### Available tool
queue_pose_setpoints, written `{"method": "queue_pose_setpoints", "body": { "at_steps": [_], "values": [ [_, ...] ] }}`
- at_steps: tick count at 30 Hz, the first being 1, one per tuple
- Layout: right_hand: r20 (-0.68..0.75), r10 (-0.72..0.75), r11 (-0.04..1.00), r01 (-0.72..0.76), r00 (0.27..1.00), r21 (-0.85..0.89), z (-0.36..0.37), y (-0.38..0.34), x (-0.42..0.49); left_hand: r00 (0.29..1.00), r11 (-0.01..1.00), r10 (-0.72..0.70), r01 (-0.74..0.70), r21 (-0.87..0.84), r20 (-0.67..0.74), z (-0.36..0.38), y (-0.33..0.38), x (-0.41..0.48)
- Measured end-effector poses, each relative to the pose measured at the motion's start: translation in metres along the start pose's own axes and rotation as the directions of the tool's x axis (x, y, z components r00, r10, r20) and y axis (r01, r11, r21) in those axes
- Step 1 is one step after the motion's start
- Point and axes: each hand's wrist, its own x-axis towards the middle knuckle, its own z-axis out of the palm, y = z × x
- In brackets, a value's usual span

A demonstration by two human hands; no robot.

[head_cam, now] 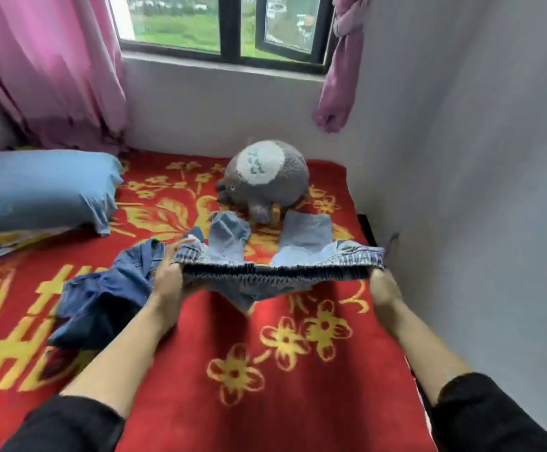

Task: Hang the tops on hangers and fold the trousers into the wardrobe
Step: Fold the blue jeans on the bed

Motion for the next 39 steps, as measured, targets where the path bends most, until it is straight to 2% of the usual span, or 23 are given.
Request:
{"method": "queue_pose_setpoints", "body": {
  "at_steps": [2, 3, 4, 5, 7, 9, 12, 15, 17, 19, 20, 22, 28, 31, 35, 37, 39],
  "values": [
    [0.025, 0.16, 0.938, -0.144, 0.987, -0.316, -0.01, 0.052, -0.016, 0.989, 0.969, -0.141, 0.147, 0.197, -0.046, -0.022, -0.062, -0.02],
    [0.079, 0.241, 0.826, -0.162, 0.967, -0.54, -0.016, 0.084, -0.03, 0.979, 0.925, -0.192, 0.205, 0.32, -0.071, -0.033, -0.09, -0.035],
    [0.138, 0.309, 0.675, -0.115, 0.941, -0.729, -0.024, 0.11, -0.046, 0.975, 0.876, -0.217, 0.214, 0.433, -0.042, -0.043, -0.119, -0.05],
    [0.152, 0.349, 0.552, -0.072, 0.925, -0.83, -0.031, 0.126, -0.061, 0.975, 0.812, -0.219, 0.203, 0.548, -0.037, -0.053, -0.137, -0.063],
    [0.141, 0.38, 0.428, -0.039, 0.914, -0.903, -0.041, 0.148, -0.087, 0.973, 0.655, -0.23, 0.129, 0.744, 0.034, -0.07, -0.165, -0.087],
    [0.17, 0.389, 0.348, 0.027, 0.905, -0.937, -0.046, 0.171, -0.112, 0.942, 0.471, -0.32, 0.063, 0.88, 0.104, -0.087, -0.185, -0.113],
    [0.321, 0.303, 0.293, 0.233, 0.897, -0.927, -0.046, 0.203, -0.136, 0.914, 0.346, -0.39, 0.03, 0.938, 0.114, -0.105, -0.2, -0.141],
    [0.497, 0.165, 0.203, 0.463, 0.852, -0.863, -0.039, 0.219, -0.154, 0.931, 0.187, -0.359, 0.011, 0.982, 0.058, -0.119, -0.218, -0.161],
    [0.552, 0.158, 0.17, 0.528, 0.819, -0.832, -0.031, 0.238, -0.163, 0.949, 0.08, -0.314, -0.004, 0.997, 0.029, -0.13, -0.24, -0.17],
    [0.565, 0.205, 0.16, 0.542, 0.799, -0.825, -0.025, 0.266, -0.172, 0.938, -0.006, -0.345, -0.014, 1.0, 0.012, -0.136, -0.268, -0.176],
    [0.547, 0.282, 0.146, 0.528, 0.788, -0.836, -0.021, 0.283, -0.176, 0.928, -0.029, -0.372, -0.025, 0.999, 0.012, -0.139, -0.283, -0.178],
    [0.513, 0.396, 0.039, 0.545, 0.761, -0.838, -0.015, 0.317, -0.178, 0.905, -0.038, -0.426, -0.035, 0.999, 0.016, -0.138, -0.312, -0.18],
    [0.451, 0.548, -0.112, 0.596, 0.704, -0.795, 0.02, 0.365, -0.16, 0.893, 0.025, -0.449, -0.001, 1.0, 0.012, -0.131, -0.359, -0.171],
    [0.453, 0.565, -0.049, 0.577, 0.689, -0.815, 0.031, 0.381, -0.156, 0.913, 0.045, -0.405, -0.034, 0.998, 0.049, -0.143, -0.367, -0.172],
    [0.285, 0.538, 0.111, 0.269, 0.794, -0.957, -0.008, 0.393, -0.174, 0.929, 0.049, -0.362, -0.061, 0.997, 0.075, -0.162, -0.375, -0.187],
    [0.185, 0.579, 0.129, 0.135, 0.794, -0.982, -0.035, 0.404, -0.195, 0.915, -0.009, -0.391, -0.112, 0.994, 0.099, -0.166, -0.384, -0.194],
    [0.154, 0.644, 0.108, 0.11, 0.749, -0.988, -0.045, 0.414, -0.207, 0.881, -0.092, -0.45, -0.207, 0.974, 0.145, -0.162, -0.398, -0.201]
  ]
}}
